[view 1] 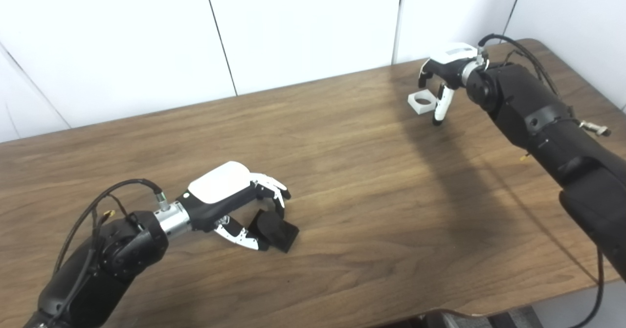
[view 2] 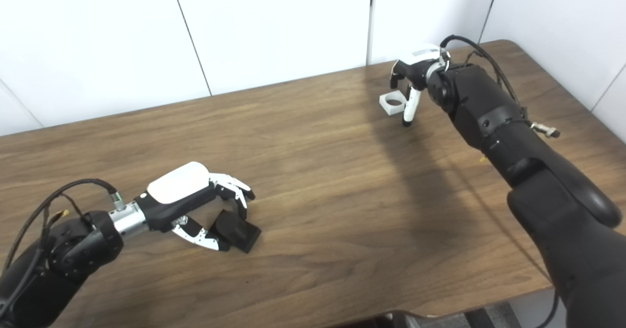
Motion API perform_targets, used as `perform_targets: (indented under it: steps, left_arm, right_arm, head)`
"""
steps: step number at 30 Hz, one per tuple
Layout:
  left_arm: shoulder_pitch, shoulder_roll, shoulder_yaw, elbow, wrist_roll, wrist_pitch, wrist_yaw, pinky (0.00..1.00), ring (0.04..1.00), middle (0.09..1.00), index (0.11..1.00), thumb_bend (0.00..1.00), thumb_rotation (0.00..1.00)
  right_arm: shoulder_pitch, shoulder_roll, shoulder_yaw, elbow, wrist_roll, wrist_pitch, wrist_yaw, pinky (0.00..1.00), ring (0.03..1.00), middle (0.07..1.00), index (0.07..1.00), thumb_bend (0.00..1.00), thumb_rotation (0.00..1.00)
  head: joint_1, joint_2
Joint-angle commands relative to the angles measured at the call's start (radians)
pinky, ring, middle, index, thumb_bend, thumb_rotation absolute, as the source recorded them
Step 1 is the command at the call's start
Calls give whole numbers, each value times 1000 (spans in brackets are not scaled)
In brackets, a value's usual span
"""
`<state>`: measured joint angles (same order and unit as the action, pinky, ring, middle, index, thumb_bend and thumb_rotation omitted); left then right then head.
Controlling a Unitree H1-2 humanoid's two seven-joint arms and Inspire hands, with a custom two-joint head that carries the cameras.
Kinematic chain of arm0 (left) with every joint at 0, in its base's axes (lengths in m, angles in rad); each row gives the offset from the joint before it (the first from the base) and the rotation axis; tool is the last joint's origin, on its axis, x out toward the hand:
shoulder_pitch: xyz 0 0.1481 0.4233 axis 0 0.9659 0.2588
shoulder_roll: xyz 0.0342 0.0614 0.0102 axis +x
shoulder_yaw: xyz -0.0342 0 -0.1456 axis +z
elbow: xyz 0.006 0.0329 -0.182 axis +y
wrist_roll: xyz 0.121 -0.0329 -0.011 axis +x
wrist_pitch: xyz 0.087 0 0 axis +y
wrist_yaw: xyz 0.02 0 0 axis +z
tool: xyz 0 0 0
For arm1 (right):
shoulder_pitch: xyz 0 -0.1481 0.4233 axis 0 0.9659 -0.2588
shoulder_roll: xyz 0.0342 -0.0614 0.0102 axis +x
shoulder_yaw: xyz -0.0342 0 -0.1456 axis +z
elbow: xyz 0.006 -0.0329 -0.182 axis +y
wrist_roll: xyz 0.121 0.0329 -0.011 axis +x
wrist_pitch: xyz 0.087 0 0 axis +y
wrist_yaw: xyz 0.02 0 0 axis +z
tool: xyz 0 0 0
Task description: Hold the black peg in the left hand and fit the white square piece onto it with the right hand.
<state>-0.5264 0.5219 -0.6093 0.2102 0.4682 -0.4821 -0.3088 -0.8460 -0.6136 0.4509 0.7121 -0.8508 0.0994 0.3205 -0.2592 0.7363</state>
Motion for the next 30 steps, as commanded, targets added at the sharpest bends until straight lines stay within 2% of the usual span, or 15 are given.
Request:
perform_targets:
  steps: [1,3,5,30]
  left_arm:
    - [52,40,-43,24,74,14,-84,597,757,772,492,522,71]
    - [51,42,-44,26,73,13,-82,601,756,773,492,522,71]
    - [50,43,-43,26,71,14,-89,601,756,776,492,522,71]
    - [47,39,-43,19,70,17,-113,630,774,785,493,522,73]
  right_arm:
    - [-31,11,5,0,1,-18,-39,741,825,804,589,657,155]
    - [-29,8,4,-2,4,-19,-44,736,823,801,519,555,148]
    - [-27,6,0,-2,8,-21,-50,735,819,800,498,527,146]
    - [4,-19,-14,-27,20,-41,-90,757,798,760,484,524,144]
  head:
    - [0,1]
    - [-1,3]
    - [-2,3]
    - [0,10]
